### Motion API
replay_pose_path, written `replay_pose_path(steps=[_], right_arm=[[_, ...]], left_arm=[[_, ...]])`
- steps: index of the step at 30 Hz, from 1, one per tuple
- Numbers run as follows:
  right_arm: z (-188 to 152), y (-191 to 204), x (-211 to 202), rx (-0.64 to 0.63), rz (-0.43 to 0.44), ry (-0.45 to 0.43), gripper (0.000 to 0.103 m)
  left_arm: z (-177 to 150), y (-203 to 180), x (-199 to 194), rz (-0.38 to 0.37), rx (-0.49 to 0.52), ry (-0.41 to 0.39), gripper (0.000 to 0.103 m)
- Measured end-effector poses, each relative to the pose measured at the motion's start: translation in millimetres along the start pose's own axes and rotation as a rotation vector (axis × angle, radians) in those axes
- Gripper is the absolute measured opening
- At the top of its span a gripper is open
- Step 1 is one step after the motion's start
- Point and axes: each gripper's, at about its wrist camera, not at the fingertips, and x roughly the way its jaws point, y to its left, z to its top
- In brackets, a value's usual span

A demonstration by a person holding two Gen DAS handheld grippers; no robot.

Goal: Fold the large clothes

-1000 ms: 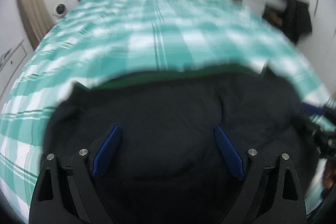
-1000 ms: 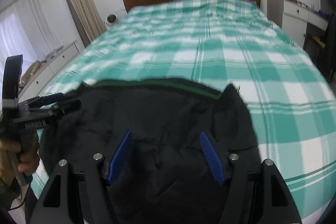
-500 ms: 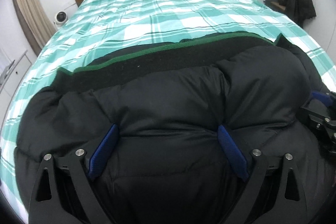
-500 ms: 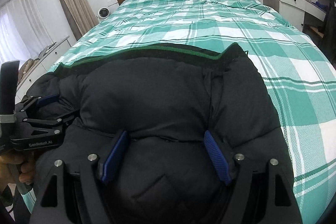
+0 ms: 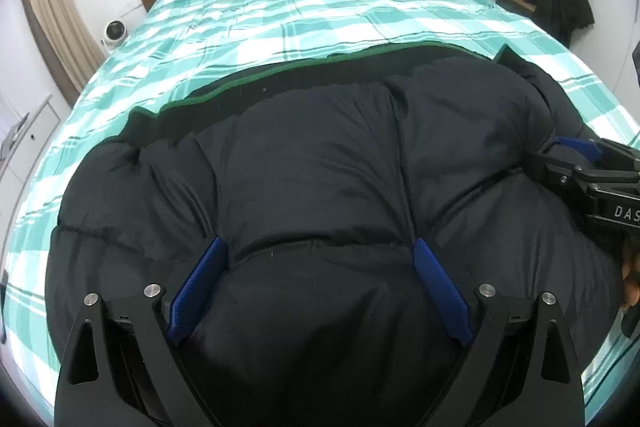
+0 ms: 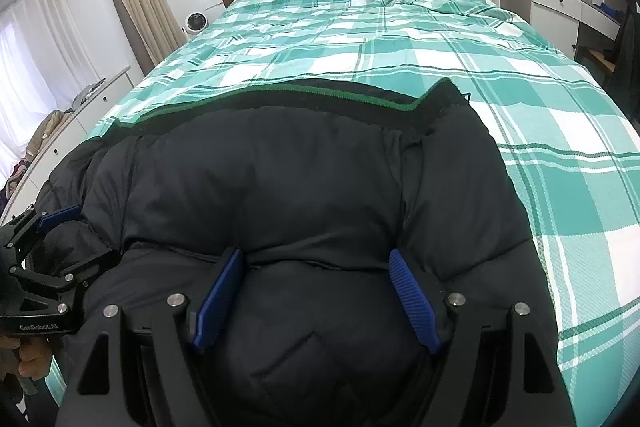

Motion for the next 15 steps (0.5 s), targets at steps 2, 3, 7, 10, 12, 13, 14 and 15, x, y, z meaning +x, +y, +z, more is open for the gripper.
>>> replay_pose_path(steps=[2,3,7,10,12,13,14,15], right_arm=[[1,1,0,-0.001,-0.002,0.002,0.077],[1,1,1,-0.001,-0.002,0.002,0.077],[1,0,1,-0.001,-0.002,0.001,0.077],[1,0,1,-0.001,-0.002,0.002,0.077],[1,0,1,0.0,-0.003,0.004,0.077],[1,0,1,0.0,-0.003,0.005,0.077],[1,0,1,0.0,-0.004,0.007,0.077],[1,0,2,0.0,-0.006,0.008,0.077]], left_arm=[[-2,0,-2,-0.002,-0.001,0.003,0.095],[-3,-1,-4,-0.003,-0.003,0.004,0.095],[-9,-3,-10,-0.001,0.005,-0.002,0.095],[-13,-4,-14,-0.001,0.007,-0.004,0.094],[-15,-5,-16,-0.001,0.009,-0.005,0.094],[-17,-5,-18,-0.001,0.01,-0.006,0.094],[-19,-5,-19,0.0,0.011,-0.006,0.094],[-20,-6,-21,0.001,0.014,-0.006,0.094]])
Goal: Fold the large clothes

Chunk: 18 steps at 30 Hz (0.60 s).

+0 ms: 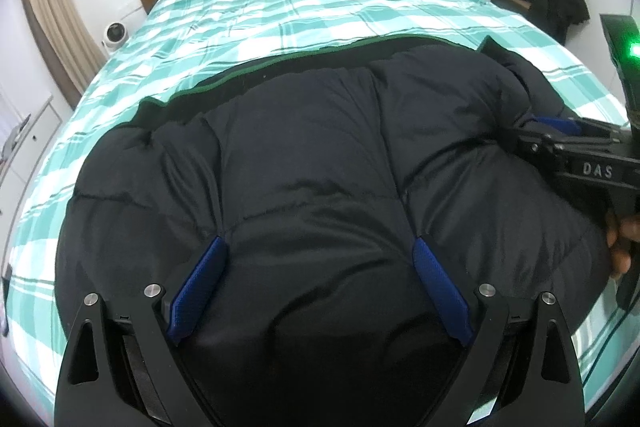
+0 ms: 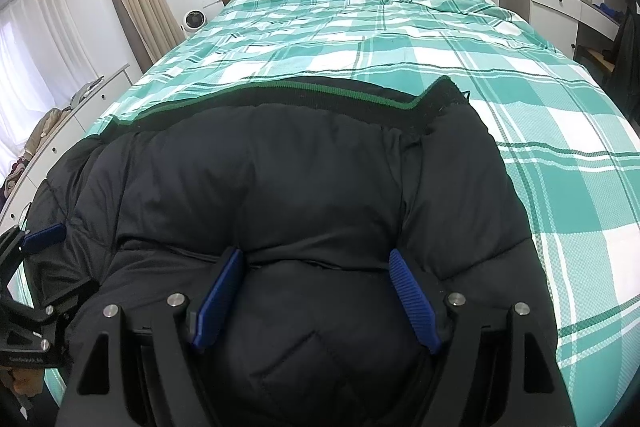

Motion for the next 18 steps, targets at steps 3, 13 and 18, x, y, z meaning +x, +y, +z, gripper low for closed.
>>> replay_pose_path(steps=[3,13,18], right_arm=[[0,2,0,-0.003,-0.011,0.003,0.077],[-3,18,-63,0.07,-0.156,0.0,0.077],[-12,29,-119,0.061,-0.32,-0.047,0.077]], left_arm=[[-7,-3,-4,0.005,0.012,0.001,0.094],[-41,-10,-39,-0.06,0.044,0.006,0.095],[-50,3,-62,-0.13,-0.059,-0.006,0.095]])
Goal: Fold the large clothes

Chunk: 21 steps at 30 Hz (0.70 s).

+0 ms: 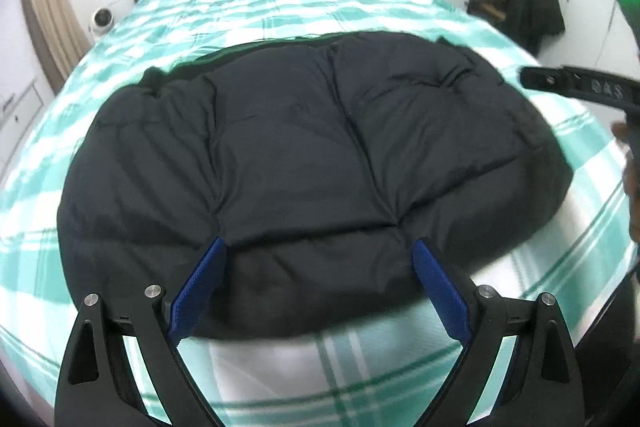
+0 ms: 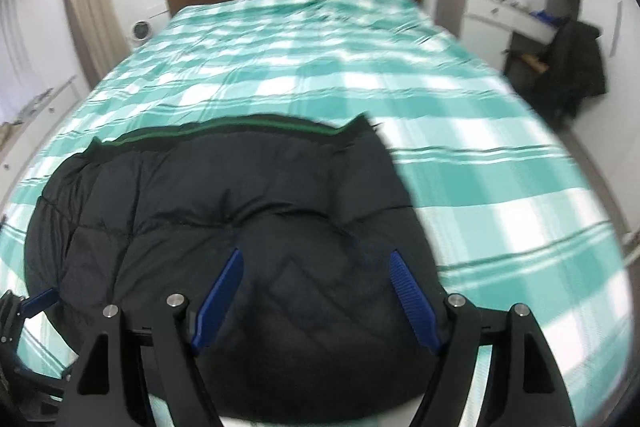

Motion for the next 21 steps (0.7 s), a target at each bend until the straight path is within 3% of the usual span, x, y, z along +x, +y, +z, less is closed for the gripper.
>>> replay_pose_path(steps=[6,11,16,21], right_arm=[[-2,-3,-44,-0.021,-0.084,-0.053,0.077],[1,-1,-71,-0.041,-0.123,-0.099,0.077],[4,2,-85,-0.062,-0.163,-0.127,0.077],[5,-3,-91,-0.062,-0.203,-0.135,0.077]], left_arm=[[1,1,-22,0.035,-0.008,-0.049,0.101],[1,-3,-28,0.108,0.05,-0.049,0.102],[-1,-2,-28,0.09,0.052,-0.029,0.102],[0,0,-32,0.131,0.033,-0.044,0.102]])
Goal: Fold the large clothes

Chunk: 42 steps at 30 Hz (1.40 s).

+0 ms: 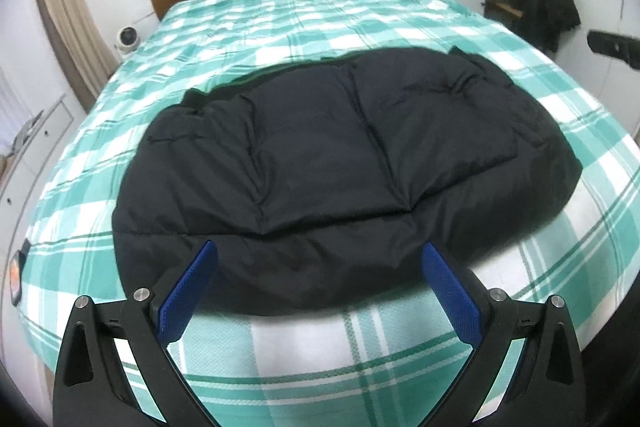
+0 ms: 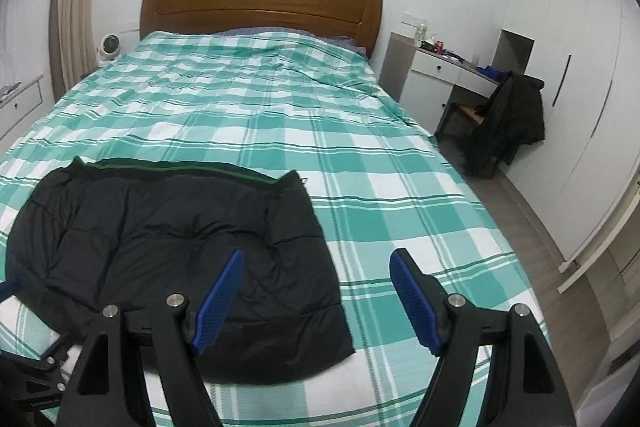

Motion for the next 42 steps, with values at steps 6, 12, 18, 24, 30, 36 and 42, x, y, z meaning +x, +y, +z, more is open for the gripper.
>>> replay_pose_path(steps=[6,12,18,24,30,36,42], right_arm=[[2,-8,-5,0.0,-0.022,-0.01,0.077],[3,-11,-8,-0.011,-0.053,-0.022,0.077],[3,-12,-11,-0.015,-0.063,-0.03,0.077],[3,-11,-12,-0.026,-0.07,-0.034,0.077],[3,-11,-7,-0.032,-0.071,-0.029,0.077],[-4,-52,31,0.085,0.125,0.004,0.078],[-72,-121,129,0.492,0.521,0.263,0.078]], left_arm=[[1,14,-5,0.009,-0.069,-0.048,0.102],[-3,18,1,-0.001,-0.074,-0.033,0.102],[-8,15,5,-0.064,-0.089,-0.014,0.101],[-4,18,5,-0.098,-0.124,0.011,0.101],[5,12,-6,-0.029,-0.06,-0.055,0.102],[32,19,-4,-0.204,-0.101,-0.043,0.102],[45,-12,15,-0.385,0.009,-0.024,0.102]])
